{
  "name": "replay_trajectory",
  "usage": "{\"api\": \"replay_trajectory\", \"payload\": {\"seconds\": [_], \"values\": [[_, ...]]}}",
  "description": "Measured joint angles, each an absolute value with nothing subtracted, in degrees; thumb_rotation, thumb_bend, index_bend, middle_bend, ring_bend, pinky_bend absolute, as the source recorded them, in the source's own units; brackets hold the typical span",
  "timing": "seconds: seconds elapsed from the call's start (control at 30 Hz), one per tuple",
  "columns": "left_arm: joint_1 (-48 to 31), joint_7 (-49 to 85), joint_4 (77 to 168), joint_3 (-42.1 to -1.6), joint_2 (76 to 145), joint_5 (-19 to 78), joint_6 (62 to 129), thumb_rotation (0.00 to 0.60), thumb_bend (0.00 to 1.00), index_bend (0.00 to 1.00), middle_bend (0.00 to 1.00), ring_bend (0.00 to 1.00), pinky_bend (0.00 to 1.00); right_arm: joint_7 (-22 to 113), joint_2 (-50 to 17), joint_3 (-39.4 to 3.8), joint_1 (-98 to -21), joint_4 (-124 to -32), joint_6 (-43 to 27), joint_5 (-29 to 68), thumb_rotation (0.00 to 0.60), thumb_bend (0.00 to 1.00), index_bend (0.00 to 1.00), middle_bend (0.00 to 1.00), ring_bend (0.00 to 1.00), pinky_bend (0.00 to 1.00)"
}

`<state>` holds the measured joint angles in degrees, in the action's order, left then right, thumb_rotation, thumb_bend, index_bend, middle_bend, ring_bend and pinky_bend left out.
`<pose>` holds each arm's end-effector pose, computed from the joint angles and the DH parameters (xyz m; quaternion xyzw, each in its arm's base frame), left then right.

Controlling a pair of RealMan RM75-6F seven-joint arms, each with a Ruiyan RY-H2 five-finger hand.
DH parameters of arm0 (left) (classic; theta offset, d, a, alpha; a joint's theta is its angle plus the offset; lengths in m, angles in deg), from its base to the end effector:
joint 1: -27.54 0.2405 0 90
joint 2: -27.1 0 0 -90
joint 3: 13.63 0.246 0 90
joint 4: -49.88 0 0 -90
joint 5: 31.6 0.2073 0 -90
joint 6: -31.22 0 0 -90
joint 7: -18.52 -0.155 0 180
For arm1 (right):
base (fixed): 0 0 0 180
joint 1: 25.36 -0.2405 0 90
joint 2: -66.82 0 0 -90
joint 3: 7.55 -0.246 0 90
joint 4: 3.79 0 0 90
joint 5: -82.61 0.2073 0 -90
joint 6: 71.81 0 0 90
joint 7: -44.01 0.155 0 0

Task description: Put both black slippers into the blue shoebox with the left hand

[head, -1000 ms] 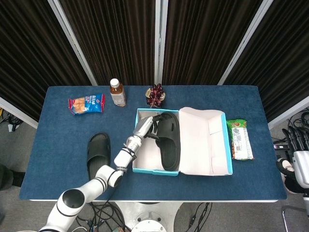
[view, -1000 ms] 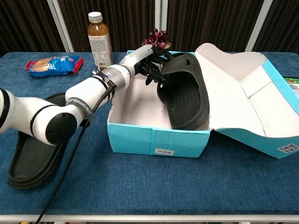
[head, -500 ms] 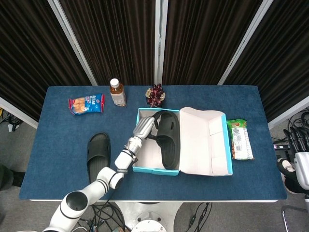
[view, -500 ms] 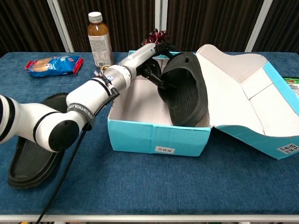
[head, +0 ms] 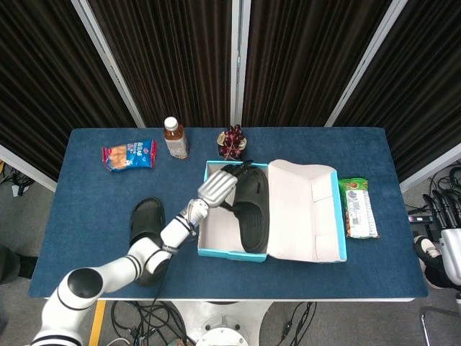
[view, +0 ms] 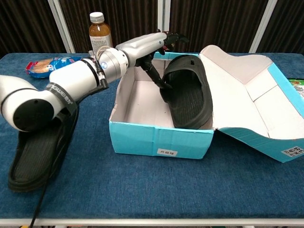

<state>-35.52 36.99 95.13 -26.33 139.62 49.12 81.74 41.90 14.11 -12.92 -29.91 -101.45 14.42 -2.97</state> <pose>-0.0262 0.4047 -0.1010 -0.7460 -0.3644 -0.4916 0.2627 -0.2895 -0.1974 0.2186 0.6053 -0.3256 0.3673 0.6267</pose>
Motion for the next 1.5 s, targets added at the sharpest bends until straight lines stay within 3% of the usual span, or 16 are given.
{"api": "replay_trajectory", "payload": {"seconds": [0.23, 0.37, 0.67, 1.13, 1.4, 1.5], "values": [[-36.1, 23.8, 120.5, -25.3, 123.3, 48.9, 76.2, 0.6, 0.1, 0.16, 0.04, 0.0, 0.18, 41.7, 13.9, -12.8, -30.0, -101.6, 14.5, -3.4, 0.6, 0.1, 0.0, 0.03, 0.0, 0.0], [-37.2, 17.5, 129.2, -24.9, 117.1, 48.7, 72.9, 0.6, 0.13, 0.19, 0.08, 0.0, 0.18, 41.5, 13.9, -12.8, -29.8, -101.8, 14.7, -3.5, 0.6, 0.1, 0.0, 0.03, 0.0, 0.0], [-40.2, 9.5, 129.8, -24.1, 117.8, 45.0, 67.9, 0.6, 0.18, 0.19, 0.08, 0.0, 0.18, 41.8, 13.9, -12.7, -29.4, -101.6, 15.0, -3.3, 0.6, 0.1, 0.0, 0.03, 0.0, 0.0], [-41.6, -0.7, 129.7, -22.4, 117.9, 33.3, 65.1, 0.6, 0.18, 0.2, 0.12, 0.0, 0.18, 43.0, 13.6, -12.8, -29.6, -100.6, 14.7, -3.3, 0.6, 0.1, 0.0, 0.03, 0.0, 0.0], [-38.9, 0.9, 136.5, -24.0, 113.5, 32.6, 71.8, 0.6, 0.18, 0.2, 0.12, 0.0, 0.19, 43.6, 13.7, -13.0, -29.4, -100.3, 15.3, -3.3, 0.6, 0.1, 0.0, 0.03, 0.0, 0.0], [-35.6, 2.9, 139.9, -24.7, 108.7, 32.5, 75.8, 0.6, 0.18, 0.2, 0.12, 0.06, 0.23, 44.2, 13.7, -13.2, -29.6, -99.9, 15.1, -3.3, 0.6, 0.1, 0.0, 0.03, 0.0, 0.0]]}}
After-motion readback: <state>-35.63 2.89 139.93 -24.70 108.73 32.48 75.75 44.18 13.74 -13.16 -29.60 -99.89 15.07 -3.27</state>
